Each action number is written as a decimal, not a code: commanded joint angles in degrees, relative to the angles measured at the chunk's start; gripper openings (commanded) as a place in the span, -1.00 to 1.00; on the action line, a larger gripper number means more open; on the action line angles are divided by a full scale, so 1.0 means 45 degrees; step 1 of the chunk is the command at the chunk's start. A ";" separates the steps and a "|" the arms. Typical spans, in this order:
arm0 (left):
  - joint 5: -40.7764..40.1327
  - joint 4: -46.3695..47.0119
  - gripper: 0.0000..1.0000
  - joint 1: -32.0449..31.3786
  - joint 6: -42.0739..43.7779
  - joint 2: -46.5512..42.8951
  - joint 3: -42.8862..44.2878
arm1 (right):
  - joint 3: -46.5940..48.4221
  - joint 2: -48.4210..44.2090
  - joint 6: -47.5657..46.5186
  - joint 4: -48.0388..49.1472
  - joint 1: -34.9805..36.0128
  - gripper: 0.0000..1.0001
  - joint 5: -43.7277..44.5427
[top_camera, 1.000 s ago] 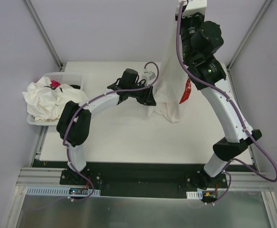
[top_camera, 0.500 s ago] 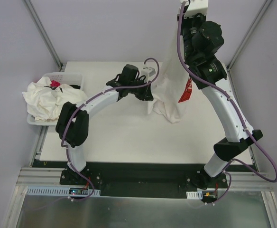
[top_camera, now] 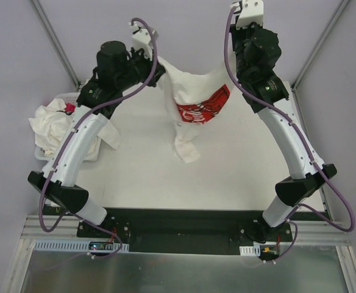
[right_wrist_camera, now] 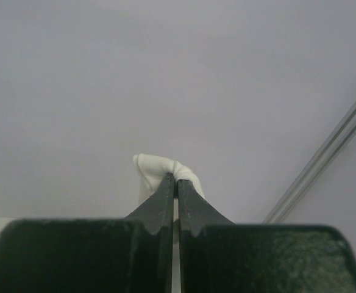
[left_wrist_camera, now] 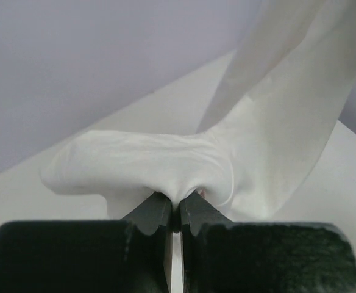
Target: Fold and stack the t-shirts
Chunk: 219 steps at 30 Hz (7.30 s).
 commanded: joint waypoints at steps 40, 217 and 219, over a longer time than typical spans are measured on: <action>-0.2733 -0.1238 -1.00 0.1723 0.1817 -0.1675 0.3369 | -0.1903 -0.1896 0.1436 0.0260 -0.1347 -0.99 0.2071; 0.1974 0.8018 -1.00 0.3383 0.3829 -0.9760 0.1615 | -0.5612 -1.1075 0.1632 0.8462 -0.2968 -0.99 -0.8047; 0.2013 0.8214 -1.00 0.3383 0.3771 -0.9761 0.1378 | -0.5964 -1.1115 0.1457 0.8677 -0.2968 -0.99 -0.8046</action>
